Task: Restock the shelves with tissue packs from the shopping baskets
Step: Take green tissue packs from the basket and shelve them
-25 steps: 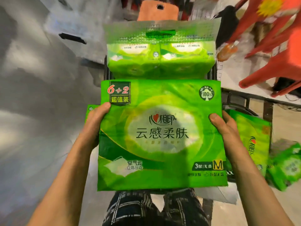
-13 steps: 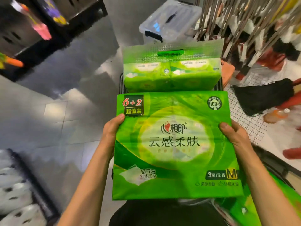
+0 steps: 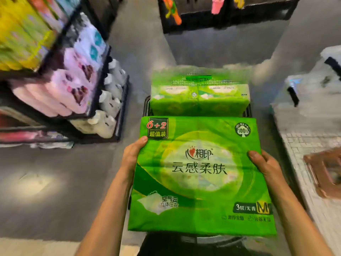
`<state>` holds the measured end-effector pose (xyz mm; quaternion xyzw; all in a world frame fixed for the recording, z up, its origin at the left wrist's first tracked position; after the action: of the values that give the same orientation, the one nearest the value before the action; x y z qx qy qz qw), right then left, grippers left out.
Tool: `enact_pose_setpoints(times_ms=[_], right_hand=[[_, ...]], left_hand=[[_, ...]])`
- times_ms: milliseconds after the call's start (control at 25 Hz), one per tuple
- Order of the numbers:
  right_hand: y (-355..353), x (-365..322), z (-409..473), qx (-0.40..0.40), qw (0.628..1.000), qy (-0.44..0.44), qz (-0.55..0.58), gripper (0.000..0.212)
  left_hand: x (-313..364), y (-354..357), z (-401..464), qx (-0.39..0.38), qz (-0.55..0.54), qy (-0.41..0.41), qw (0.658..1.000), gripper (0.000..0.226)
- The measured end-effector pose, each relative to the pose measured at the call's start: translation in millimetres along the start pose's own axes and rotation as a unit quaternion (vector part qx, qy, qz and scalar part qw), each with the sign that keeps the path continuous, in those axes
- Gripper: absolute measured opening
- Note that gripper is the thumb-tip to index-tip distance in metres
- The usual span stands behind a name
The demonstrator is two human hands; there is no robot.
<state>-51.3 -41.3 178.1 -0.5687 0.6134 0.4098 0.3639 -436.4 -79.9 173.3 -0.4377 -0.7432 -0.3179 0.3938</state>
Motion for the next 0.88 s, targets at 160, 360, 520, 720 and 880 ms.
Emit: enact_pose_setpoints(times_ms=[160, 360, 520, 720, 880], right_hand=[[108.8, -2.8, 13.4, -0.110, 0.993, 0.019, -0.047, 0.112], [274.4, 15.6, 2.7, -0.230, 0.966, 0.054, -0.108, 0.076], [406.2, 44.7, -24.9, -0.311, 0.937, 0.048, -0.154, 0.064], [539.8, 80.3, -54.8, -0.383, 0.901, 0.080, -0.190, 0.048], [649.5, 92.7, -74.6, -0.454, 0.863, 0.075, -0.208, 0.082]], left_hand=[[-11.6, -99.5, -48.7, 0.099, -0.066, -0.010, 0.993, 0.078], [-28.6, -247.7, -110.8, 0.232, -0.122, 0.004, 0.965, 0.061], [-35.2, -357.6, -149.3, 0.295, -0.144, 0.019, 0.944, 0.068], [-33.1, -471.8, -182.8, 0.362, -0.182, 0.047, 0.913, 0.074], [-25.9, -550.8, -199.8, 0.428, -0.205, 0.057, 0.878, 0.082]])
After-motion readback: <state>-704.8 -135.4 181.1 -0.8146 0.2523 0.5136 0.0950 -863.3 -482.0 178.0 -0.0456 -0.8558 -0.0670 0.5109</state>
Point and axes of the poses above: each hand's wrist, its own z-axis towards the middle knuckle, its own y-axis out of the palm, x = y × z, the point moved 5 cm from there along z, towards the middle knuckle, and after that the axes turned 3 degrees about z, right-handed, at the moved point
